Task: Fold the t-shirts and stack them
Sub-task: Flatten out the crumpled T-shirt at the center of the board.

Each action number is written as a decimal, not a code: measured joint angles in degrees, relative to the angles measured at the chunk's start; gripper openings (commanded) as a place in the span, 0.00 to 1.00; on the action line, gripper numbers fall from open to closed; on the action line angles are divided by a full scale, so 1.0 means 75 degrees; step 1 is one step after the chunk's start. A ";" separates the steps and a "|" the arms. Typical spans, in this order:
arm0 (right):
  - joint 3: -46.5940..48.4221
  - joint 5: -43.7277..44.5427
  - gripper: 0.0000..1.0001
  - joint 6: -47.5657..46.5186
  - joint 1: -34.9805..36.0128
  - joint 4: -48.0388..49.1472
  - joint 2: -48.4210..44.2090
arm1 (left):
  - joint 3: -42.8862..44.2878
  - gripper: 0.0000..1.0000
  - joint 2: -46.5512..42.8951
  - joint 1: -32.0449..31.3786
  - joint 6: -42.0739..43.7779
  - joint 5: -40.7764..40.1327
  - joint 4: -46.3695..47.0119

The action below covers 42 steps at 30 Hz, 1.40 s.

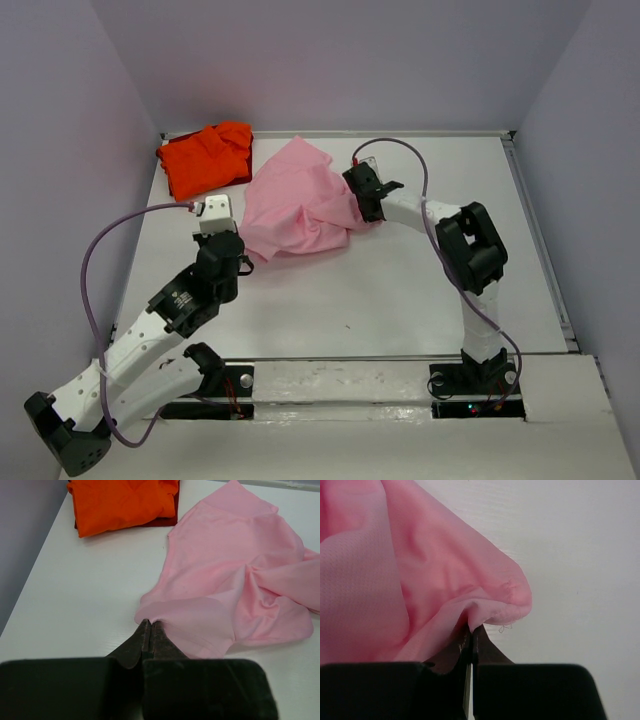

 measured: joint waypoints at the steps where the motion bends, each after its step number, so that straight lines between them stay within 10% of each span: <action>1: 0.0041 0.0000 0.00 -0.0029 0.0000 0.0003 -0.0047 | 0.0000 0.00 -0.0009 0.0000 0.0003 0.0003 0.0003; 27: 0.1868 0.1303 0.00 -0.1731 -0.0347 0.0189 -0.3121 | -0.0105 0.00 -0.0332 0.0114 0.0000 0.0000 0.0079; 42: 0.3008 0.0624 0.00 -0.1501 -0.0356 -0.0012 0.1096 | -0.0105 0.00 -0.0379 0.0166 0.0006 0.0003 0.0119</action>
